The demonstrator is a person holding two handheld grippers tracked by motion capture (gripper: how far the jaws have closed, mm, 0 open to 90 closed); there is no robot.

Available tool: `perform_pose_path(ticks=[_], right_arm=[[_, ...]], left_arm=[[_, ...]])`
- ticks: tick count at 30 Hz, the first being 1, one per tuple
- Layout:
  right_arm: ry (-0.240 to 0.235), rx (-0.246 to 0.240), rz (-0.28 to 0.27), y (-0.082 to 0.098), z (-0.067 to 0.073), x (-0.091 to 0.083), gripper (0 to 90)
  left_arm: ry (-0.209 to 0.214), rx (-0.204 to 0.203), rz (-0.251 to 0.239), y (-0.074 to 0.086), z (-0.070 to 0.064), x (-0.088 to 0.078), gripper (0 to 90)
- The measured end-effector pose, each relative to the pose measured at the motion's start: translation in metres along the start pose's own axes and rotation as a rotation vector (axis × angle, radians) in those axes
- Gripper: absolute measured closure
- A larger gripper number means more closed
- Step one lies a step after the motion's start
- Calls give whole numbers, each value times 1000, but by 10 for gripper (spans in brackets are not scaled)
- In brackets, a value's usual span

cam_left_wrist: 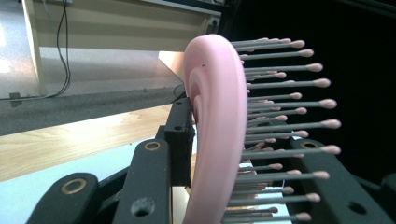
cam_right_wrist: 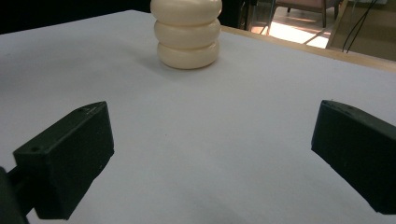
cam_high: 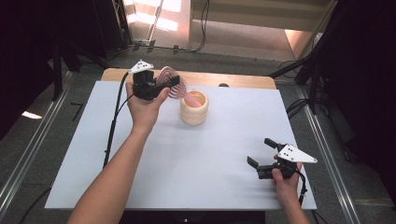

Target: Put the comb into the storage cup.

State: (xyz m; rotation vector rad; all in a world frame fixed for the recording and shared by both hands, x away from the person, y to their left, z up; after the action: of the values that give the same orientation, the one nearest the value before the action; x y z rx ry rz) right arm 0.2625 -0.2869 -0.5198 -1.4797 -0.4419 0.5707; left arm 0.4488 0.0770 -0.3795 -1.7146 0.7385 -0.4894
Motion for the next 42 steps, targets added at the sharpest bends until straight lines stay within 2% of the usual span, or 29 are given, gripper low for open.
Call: perform_pose_path(ticks=[15,31,42], right_arm=[[-1,-2,-4,0,0,-1,0],[-1,-3,-3,-1,0,-1,0],[-1,-4,-2,0,0,0,0]], left_arm=[[-9,27,45,16,-3,13,648],[-10,38,95,34,-6,27,648],[-17,31,93,36,-6,30,645]])
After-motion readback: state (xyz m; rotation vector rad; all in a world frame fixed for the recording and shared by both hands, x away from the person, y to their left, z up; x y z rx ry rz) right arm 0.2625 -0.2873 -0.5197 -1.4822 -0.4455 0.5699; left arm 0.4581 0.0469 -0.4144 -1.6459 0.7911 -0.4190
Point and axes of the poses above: each handheld gripper's, and its own axes: x roughly forward along the jaws, y roughly out of its underside, z roughly to its left, the point moved 4 cm from there along x, roughly forward along the jaws, and after that the axes turned 15 degrees about -z, right-handed, at the moved point
